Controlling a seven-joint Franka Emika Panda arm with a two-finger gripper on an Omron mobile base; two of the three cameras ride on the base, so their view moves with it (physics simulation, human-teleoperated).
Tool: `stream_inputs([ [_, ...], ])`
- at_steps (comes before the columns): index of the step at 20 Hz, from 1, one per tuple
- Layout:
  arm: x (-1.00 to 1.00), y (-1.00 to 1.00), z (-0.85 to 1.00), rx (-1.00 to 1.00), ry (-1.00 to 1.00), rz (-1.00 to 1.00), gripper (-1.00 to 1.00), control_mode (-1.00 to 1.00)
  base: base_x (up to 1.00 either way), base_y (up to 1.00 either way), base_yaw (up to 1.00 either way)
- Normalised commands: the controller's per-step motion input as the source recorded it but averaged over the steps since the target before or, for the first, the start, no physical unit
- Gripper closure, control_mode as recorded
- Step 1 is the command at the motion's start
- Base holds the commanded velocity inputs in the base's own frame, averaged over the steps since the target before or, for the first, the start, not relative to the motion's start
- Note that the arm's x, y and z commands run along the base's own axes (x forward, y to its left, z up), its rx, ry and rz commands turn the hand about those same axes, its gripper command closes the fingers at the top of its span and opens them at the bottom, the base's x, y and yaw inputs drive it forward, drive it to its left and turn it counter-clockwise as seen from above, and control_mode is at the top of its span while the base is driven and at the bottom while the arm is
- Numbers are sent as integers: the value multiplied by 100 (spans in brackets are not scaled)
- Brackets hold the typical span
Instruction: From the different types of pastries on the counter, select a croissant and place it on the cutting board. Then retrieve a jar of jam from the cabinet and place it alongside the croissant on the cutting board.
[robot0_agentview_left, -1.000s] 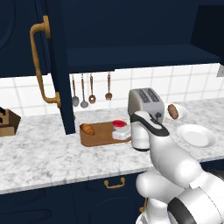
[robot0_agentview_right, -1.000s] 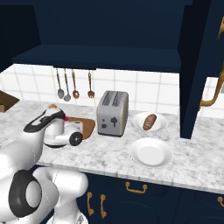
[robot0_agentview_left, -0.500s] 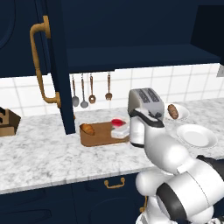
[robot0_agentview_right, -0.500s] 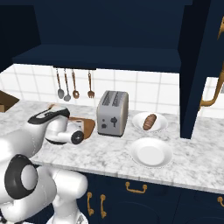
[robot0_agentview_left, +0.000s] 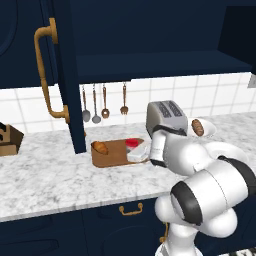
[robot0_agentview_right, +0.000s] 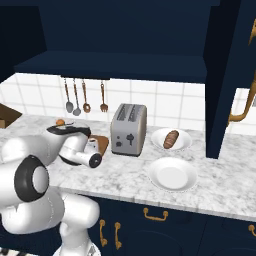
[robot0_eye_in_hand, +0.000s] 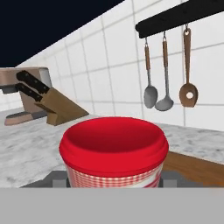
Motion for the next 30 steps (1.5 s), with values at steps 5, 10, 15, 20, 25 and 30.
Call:
stream_inputs([
  [5,29,-8,-12,0,-5,4,100,-100,0,0,0],
  [10,11,-4,-13,-1,-2,1,100,-100,0,0,0],
  [15,27,0,-11,-5,0,0,100,-100,0,0,0],
  [20,36,0,-7,-6,0,0,100,-100,0,0,0],
  [25,17,0,-31,-4,0,0,100,-100,0,0,0],
  [30,41,0,-21,-3,0,0,100,-100,0,0,0],
])
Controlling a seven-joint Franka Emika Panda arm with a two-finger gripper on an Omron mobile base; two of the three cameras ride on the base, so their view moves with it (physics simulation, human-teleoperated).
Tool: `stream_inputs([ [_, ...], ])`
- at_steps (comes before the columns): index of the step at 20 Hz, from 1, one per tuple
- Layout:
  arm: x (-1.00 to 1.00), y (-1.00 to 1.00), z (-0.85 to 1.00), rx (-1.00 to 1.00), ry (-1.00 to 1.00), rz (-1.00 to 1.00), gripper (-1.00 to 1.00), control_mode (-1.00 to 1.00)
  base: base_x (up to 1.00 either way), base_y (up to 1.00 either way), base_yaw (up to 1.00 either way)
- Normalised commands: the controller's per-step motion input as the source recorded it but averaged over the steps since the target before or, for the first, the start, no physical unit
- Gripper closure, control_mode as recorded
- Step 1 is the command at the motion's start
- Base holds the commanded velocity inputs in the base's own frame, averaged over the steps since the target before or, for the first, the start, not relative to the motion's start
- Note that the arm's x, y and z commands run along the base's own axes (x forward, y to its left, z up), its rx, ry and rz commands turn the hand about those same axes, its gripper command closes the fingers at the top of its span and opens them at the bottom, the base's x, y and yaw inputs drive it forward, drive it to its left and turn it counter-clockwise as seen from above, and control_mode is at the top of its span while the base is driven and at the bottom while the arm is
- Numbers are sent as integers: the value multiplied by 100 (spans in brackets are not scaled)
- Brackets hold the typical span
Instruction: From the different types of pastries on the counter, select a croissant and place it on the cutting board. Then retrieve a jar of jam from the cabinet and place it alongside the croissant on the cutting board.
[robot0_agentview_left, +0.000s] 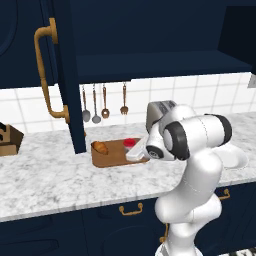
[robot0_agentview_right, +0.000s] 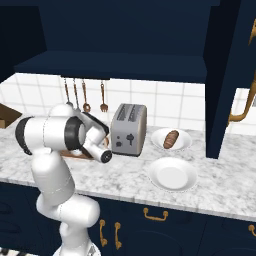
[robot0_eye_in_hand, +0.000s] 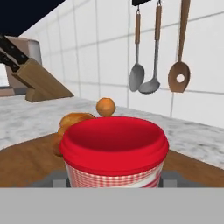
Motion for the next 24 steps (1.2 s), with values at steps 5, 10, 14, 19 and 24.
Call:
stream_inputs([
  [5,54,17,-25,0,-1,1,100,-100,0,0,0],
  [10,44,36,-55,0,0,4,100,-100,0,0,0],
  [14,30,18,-44,0,-1,2,-100,-100,0,0,0],
  [19,0,0,-37,0,0,0,-100,-100,0,0,0],
  [24,-19,0,-22,0,0,0,-100,-100,0,0,0],
])
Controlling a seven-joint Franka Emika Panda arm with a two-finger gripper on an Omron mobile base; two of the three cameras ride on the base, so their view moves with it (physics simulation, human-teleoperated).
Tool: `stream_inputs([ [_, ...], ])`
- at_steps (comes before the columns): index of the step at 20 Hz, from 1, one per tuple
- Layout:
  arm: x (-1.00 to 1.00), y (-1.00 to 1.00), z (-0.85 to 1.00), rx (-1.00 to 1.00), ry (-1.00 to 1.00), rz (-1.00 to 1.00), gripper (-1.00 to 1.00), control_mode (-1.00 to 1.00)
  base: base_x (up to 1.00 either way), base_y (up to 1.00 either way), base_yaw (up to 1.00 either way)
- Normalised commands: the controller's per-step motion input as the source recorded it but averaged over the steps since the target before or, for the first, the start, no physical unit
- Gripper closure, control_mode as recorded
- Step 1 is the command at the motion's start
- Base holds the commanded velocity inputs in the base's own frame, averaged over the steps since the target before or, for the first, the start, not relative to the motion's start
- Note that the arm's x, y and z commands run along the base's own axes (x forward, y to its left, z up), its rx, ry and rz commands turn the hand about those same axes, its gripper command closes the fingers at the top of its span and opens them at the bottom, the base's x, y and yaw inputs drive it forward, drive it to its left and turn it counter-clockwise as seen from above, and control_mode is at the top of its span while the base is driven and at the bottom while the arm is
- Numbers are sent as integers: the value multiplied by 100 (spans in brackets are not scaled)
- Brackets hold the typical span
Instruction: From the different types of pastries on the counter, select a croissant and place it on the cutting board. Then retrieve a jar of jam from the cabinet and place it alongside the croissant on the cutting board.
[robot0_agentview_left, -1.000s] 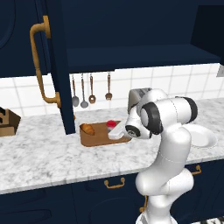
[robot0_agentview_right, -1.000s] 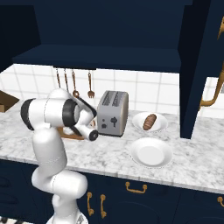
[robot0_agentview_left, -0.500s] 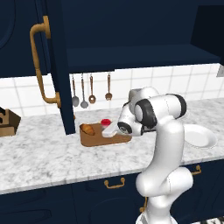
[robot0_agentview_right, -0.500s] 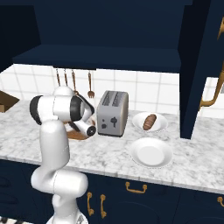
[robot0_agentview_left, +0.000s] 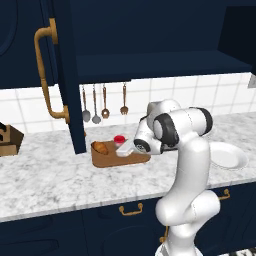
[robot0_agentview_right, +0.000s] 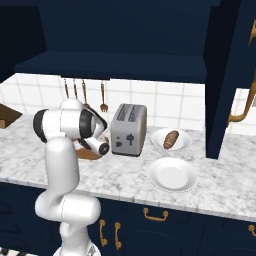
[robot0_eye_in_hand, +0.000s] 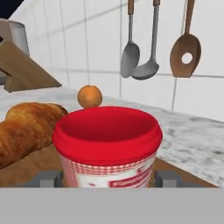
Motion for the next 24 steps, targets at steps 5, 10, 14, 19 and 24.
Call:
stream_inputs([
  [5,-94,-10,2,7,0,0,-100,-100,0,0,0],
  [10,-78,-18,69,8,-1,-4,-100,-100,0,0,0],
  [14,-59,-21,100,10,0,-6,-100,-100,0,0,0],
  [19,-80,-9,98,9,15,-16,-100,-100,0,0,0],
  [24,-73,0,95,9,42,-17,-100,-100,0,0,0],
])
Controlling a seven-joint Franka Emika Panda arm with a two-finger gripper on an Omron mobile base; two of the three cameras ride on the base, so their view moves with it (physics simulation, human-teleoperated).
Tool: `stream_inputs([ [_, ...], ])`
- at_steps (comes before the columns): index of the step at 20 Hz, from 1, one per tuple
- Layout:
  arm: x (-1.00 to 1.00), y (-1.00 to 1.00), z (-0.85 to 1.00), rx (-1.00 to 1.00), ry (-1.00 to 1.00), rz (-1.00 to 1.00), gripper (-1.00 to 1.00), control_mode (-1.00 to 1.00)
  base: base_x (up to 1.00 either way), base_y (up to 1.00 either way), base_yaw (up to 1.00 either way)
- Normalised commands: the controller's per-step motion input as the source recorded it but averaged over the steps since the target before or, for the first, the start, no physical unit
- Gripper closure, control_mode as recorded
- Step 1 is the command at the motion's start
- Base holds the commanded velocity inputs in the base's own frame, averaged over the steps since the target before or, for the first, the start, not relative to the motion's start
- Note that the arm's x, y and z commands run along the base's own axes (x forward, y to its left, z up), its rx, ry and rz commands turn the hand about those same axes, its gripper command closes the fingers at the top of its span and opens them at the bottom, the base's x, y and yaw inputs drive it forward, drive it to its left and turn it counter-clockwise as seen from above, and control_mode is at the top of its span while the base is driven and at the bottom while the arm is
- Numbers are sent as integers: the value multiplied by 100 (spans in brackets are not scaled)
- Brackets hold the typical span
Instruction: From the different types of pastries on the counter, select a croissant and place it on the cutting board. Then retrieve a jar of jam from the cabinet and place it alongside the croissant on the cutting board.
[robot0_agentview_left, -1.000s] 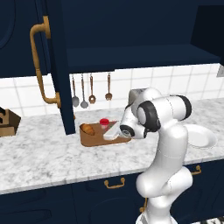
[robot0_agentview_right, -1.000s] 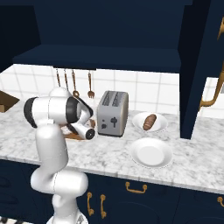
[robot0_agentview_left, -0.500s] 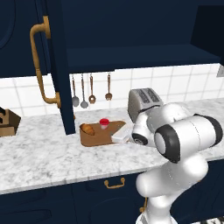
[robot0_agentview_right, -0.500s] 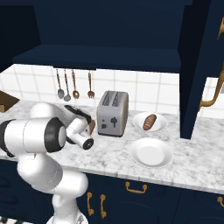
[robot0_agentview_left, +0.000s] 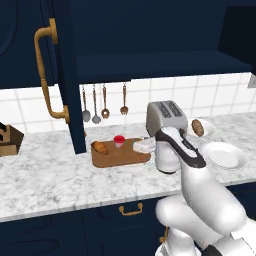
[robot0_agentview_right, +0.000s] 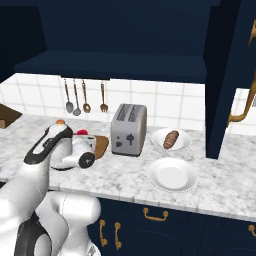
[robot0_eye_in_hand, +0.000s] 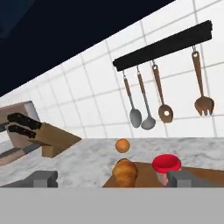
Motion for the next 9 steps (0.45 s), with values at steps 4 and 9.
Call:
stream_inputs([
  [4,-84,0,81,6,55,-13,-100,-100,0,0,0],
  [9,-100,0,29,2,53,-13,-100,-100,0,0,0],
])
